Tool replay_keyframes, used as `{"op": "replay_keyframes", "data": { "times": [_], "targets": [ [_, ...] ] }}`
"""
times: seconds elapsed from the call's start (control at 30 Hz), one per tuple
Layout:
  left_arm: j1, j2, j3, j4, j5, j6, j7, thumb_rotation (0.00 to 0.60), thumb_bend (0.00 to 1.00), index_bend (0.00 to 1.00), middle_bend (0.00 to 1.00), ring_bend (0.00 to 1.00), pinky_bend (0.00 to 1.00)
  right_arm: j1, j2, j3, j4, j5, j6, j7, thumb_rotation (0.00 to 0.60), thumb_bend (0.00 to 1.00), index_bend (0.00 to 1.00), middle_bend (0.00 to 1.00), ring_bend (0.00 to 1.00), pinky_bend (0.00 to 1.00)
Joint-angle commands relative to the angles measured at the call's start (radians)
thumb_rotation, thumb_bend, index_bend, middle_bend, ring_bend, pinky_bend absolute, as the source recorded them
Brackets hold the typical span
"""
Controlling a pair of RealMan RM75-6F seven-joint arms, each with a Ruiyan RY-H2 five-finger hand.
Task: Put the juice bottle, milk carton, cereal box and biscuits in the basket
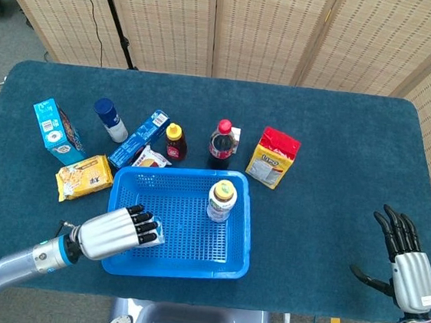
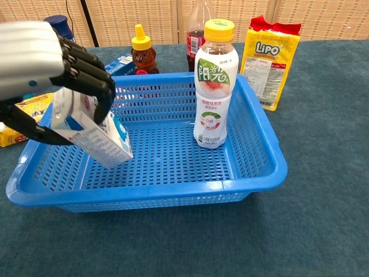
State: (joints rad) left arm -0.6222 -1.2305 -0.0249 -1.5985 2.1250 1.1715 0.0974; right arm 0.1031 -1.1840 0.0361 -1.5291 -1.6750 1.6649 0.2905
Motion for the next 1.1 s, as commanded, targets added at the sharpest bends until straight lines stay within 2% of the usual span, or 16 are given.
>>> {"op": "replay_keyframes", "data": {
  "times": [0.03,0.2,0.27,0.33,0.4,0.47,0.5,0.6,0.73,0.87,0.93,1.0,1.1],
  "targets": [
    [-0.027,-0.037,0.023,0.019,-0.017,-0.045,0.017,0.600,0.28,0.69,0.49,0.40,0.51,-0.001,0.001,0.004,0.001,0.006,-0.003,0.000,0.600,0.00,0.01,0.00,0.00,0.00],
    [-0.038,-0.054,0.046,0.021,-0.045,-0.076,0.032,0.600,0.28,0.69,0.48,0.39,0.50,-0.001,0.001,0.009,0.001,0.013,-0.008,0.002,0.600,0.00,0.01,0.00,0.00,0.00],
    [-0.044,-0.053,0.058,0.016,-0.054,-0.089,0.029,0.600,0.27,0.63,0.43,0.33,0.46,-0.001,0.001,0.010,0.001,0.014,-0.010,0.003,0.600,0.00,0.01,0.00,0.00,0.00],
    [-0.049,-0.051,0.069,0.010,-0.064,-0.093,0.016,0.600,0.27,0.48,0.29,0.21,0.36,0.000,0.002,0.010,0.001,0.015,-0.013,0.003,0.600,0.00,0.01,0.00,0.00,0.00],
    [-0.051,-0.045,0.078,0.004,-0.077,-0.100,0.012,0.600,0.24,0.20,0.09,0.06,0.19,-0.001,0.003,0.011,0.000,0.015,-0.014,0.003,0.600,0.00,0.01,0.00,0.00,0.00],
    [-0.052,-0.030,0.090,-0.013,-0.092,-0.115,0.011,0.599,0.17,0.03,0.00,0.00,0.05,-0.002,0.005,0.011,-0.002,0.016,-0.015,0.004,0.600,0.00,0.01,0.00,0.00,0.00],
    [-0.052,-0.022,0.095,-0.025,-0.099,-0.119,0.009,0.594,0.13,0.00,0.00,0.00,0.02,-0.002,0.006,0.011,-0.002,0.016,-0.015,0.004,0.600,0.00,0.00,0.00,0.00,0.00],
    [-0.045,0.004,0.106,-0.052,-0.110,-0.103,0.003,0.557,0.05,0.00,0.00,0.00,0.00,-0.004,0.009,0.011,-0.004,0.016,-0.014,0.006,0.600,0.00,0.00,0.00,0.00,0.00],
    [-0.028,0.042,0.116,-0.076,-0.104,-0.046,-0.009,0.545,0.03,0.00,0.00,0.00,0.00,-0.005,0.011,0.011,-0.007,0.014,-0.014,0.006,0.600,0.00,0.00,0.00,0.00,0.00],
    [0.007,0.120,0.111,-0.095,-0.101,0.083,-0.052,0.541,0.03,0.00,0.00,0.00,0.00,-0.006,0.012,0.010,-0.012,0.010,-0.014,0.005,0.600,0.00,0.00,0.00,0.00,0.00],
    [0.068,0.232,0.064,-0.061,-0.196,0.239,-0.135,0.539,0.03,0.00,0.00,0.00,0.00,-0.006,0.013,0.007,-0.016,0.004,-0.014,0.002,0.600,0.00,0.00,0.00,0.00,0.00],
    [0.084,0.274,0.048,-0.019,-0.253,0.271,-0.208,0.537,0.03,0.00,0.00,0.00,0.00,-0.006,0.012,0.006,-0.019,0.002,-0.016,-0.001,0.600,0.00,0.00,0.00,0.00,0.00],
    [0.101,0.307,0.016,0.083,-0.370,0.263,-0.298,0.535,0.03,0.00,0.00,0.00,0.00,-0.002,0.010,0.003,-0.023,-0.003,-0.024,-0.008,0.600,0.00,0.00,0.00,0.00,0.00]
  ]
}}
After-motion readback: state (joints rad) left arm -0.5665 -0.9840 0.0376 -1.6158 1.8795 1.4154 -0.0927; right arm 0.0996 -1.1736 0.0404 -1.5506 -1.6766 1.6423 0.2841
